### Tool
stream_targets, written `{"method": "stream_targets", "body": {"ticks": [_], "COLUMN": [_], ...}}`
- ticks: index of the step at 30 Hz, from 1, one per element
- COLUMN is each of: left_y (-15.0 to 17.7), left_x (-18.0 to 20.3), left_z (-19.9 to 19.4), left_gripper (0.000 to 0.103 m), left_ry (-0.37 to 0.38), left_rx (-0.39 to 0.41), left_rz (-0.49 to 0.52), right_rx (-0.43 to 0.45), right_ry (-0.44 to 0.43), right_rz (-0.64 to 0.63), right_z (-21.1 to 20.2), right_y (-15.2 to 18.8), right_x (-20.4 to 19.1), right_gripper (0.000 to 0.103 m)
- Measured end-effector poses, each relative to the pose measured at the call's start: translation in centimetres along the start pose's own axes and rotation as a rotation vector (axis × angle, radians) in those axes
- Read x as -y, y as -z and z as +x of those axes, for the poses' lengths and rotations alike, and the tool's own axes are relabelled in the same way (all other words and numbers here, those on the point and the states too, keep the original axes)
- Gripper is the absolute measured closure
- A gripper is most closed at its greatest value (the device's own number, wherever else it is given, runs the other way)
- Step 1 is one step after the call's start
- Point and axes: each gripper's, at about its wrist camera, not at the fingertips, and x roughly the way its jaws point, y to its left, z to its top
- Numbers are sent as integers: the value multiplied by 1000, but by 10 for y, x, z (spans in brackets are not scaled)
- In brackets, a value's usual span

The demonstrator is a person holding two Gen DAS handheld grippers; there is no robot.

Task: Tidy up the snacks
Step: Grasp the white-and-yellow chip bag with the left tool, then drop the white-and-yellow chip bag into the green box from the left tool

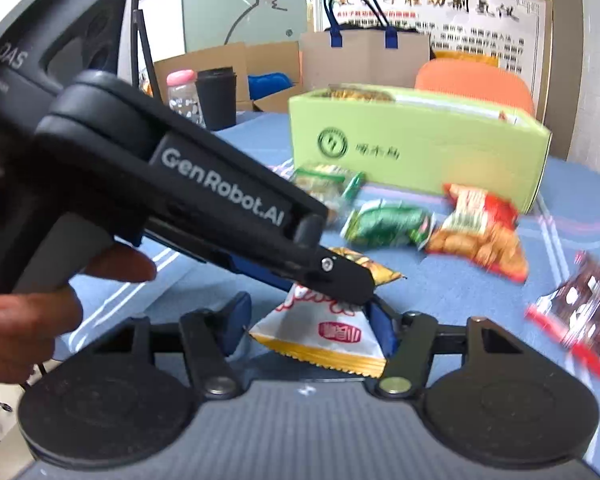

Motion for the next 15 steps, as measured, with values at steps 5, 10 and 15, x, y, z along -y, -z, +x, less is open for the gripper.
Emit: {"method": "stream_targets", "body": {"ticks": [5, 10, 15], "left_y": [-52, -129, -198], "left_x": [20, 30, 23], "left_z": [-4, 10, 49], "left_gripper": [87, 87, 87], "left_ry": [29, 44, -4], "left_rx": [86, 171, 191], "left_rz": [30, 50, 68], "right_rx": [85, 144, 104], "right_ry": [34, 71, 54], "right_rz": [-62, -126, -123], "right_z": [6, 36, 93], "right_y": [-53, -112, -159], "right_x": [27, 65, 106], "right_gripper": [37, 37, 36]}}
